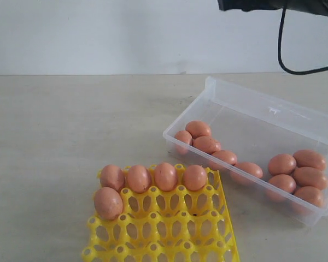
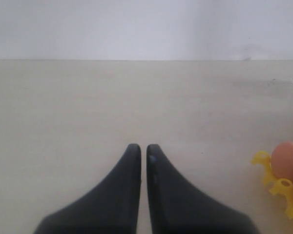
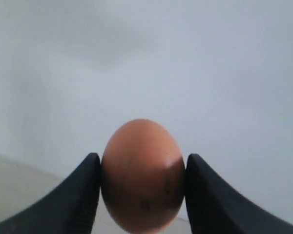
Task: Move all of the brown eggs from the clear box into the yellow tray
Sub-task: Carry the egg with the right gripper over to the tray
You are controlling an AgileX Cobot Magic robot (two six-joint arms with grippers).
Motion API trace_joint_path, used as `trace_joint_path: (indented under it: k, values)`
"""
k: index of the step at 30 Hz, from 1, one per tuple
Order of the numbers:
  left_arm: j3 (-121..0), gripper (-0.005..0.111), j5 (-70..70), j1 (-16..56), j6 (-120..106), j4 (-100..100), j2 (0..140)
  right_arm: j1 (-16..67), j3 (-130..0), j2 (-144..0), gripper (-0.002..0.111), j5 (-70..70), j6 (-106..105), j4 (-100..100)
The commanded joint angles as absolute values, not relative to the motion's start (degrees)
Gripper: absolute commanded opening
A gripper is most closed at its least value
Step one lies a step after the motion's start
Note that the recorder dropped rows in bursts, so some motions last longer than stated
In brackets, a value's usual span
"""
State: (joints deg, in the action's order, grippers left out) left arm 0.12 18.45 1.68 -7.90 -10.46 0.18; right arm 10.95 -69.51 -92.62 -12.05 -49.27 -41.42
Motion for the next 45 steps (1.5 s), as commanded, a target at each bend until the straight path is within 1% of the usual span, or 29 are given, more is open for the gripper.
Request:
trace_joint_path:
  k: [1, 4, 6, 7, 9, 11, 13, 14, 17, 21, 22, 25, 28, 33, 35, 41, 45]
  values:
    - [0.0, 0.004, 17.8, 1.9, -7.5, -10.9, 0.0, 11.0, -69.6, -92.7, 0.000, -29.2, -34.9, -48.1]
    - [0.0, 0.004, 17.8, 1.9, -7.5, -10.9, 0.0, 11.0, -69.6, -92.7, 0.000, -33.8, -22.7, -36.7]
    - [0.0, 0.004, 17.8, 1.9, -7.5, -10.9, 0.0, 11.0, -69.6, -92.5, 0.000, -33.9, -14.3, -20.8]
    - [0.0, 0.004, 17.8, 1.9, -7.5, -10.9, 0.0, 11.0, -69.6, -92.3, 0.000, -32.9, -10.2, -12.7]
    - [0.0, 0.004, 17.8, 1.9, -7.5, -10.9, 0.0, 11.1, -69.6, -91.8, 0.000, -28.7, 2.6, 9.9]
    - [0.0, 0.004, 17.8, 1.9, -7.5, -10.9, 0.0, 11.8, -69.4, -91.3, 0.000, -22.4, 19.0, 30.2]
    - [0.0, 0.004, 17.8, 1.9, -7.5, -10.9, 0.0, 12.6, -67.5, -91.1, 0.000, -20.0, 33.6, 40.9]
    - [0.0, 0.004, 17.8, 1.9, -7.5, -10.9, 0.0, 12.6, -65.0, -91.1, 0.000, -21.9, 39.1, 43.9]
    - [0.0, 0.004, 17.8, 1.9, -7.5, -10.9, 0.0, 12.6, -56.7, -90.9, 0.000, -31.8, 40.0, 44.0]
    - [0.0, 0.004, 17.8, 1.9, -7.5, -10.9, 0.0, 12.6, -43.2, -88.0, 0.000, -40.7, 39.2, 43.9]
    - [0.0, 0.004, 17.8, 1.9, -7.5, -10.9, 0.0, 12.6, -36.7, -85.3, 0.000, -43.6, 38.5, 43.7]
    - [0.0, 0.004, 17.8, 1.9, -7.5, -10.9, 0.0, 12.6, -28.1, -82.1, 0.000, -46.3, 38.5, 43.8]
    - [0.0, 0.004, 17.8, 1.9, -7.5, -10.9, 0.0, 12.7, -21.4, -84.2, 0.000, -49.2, 39.1, 46.7]
    - [0.0, 0.004, 17.8, 1.9, -7.5, -10.9, 0.0, 12.7, -19.6, -88.2, 0.000, -59.6, 39.1, 50.4]
    - [0.0, 0.004, 17.8, 1.9, -7.5, -10.9, 0.0, 13.2, -19.6, -90.0, 0.000, -59.9, 39.2, 50.3]
    - [0.0, 0.004, 17.8, 1.9, -7.5, -10.9, 0.0, 23.9, -23.2, -95.7, 0.000, -60.7, 39.1, 47.5]
    - [0.0, 0.004, 17.8, 1.9, -7.5, -10.9, 0.0, 29.2, -27.3, -98.0, 0.000, -56.8, 38.3, 40.9]
